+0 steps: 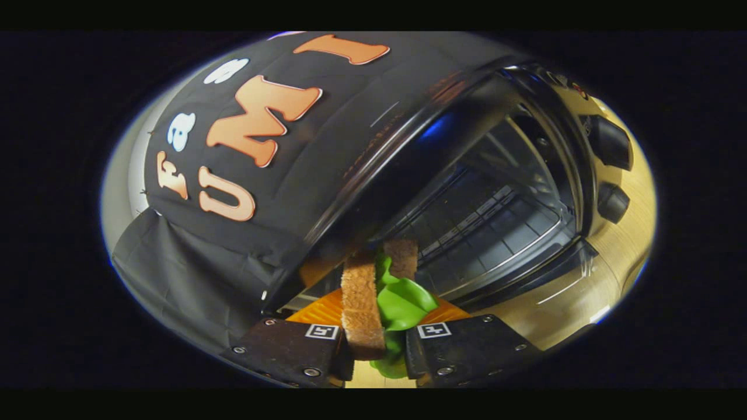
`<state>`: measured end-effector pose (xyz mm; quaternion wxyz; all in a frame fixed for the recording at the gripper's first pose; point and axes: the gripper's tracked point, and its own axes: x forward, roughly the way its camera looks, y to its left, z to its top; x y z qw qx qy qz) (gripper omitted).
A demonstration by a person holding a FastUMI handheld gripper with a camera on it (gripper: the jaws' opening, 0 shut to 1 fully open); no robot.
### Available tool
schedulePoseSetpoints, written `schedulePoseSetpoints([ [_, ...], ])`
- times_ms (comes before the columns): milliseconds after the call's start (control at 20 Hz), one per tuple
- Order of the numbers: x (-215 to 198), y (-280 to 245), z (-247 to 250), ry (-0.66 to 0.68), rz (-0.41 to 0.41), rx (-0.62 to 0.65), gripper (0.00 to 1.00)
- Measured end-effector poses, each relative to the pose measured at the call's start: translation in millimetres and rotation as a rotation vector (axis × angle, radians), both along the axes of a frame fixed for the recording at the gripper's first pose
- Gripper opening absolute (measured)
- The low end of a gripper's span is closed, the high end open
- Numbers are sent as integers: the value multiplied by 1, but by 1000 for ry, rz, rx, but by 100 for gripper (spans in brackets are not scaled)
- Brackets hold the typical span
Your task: Open the toaster oven, put the food inside, and close the toaster oven door.
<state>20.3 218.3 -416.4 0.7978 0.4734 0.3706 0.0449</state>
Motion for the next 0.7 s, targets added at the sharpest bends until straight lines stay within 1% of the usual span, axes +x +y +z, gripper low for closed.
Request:
schedulePoseSetpoints([
  [250,12,3,-7,-5,-64,-37,35],
  [400,20,9,-11,-23,-86,-95,35],
  [500,22,13,-11,-53,-78,-158,35],
  [600,25,12,-10,-75,-58,-222,37],
  [700,22,3,-13,-60,-53,-301,43],
])
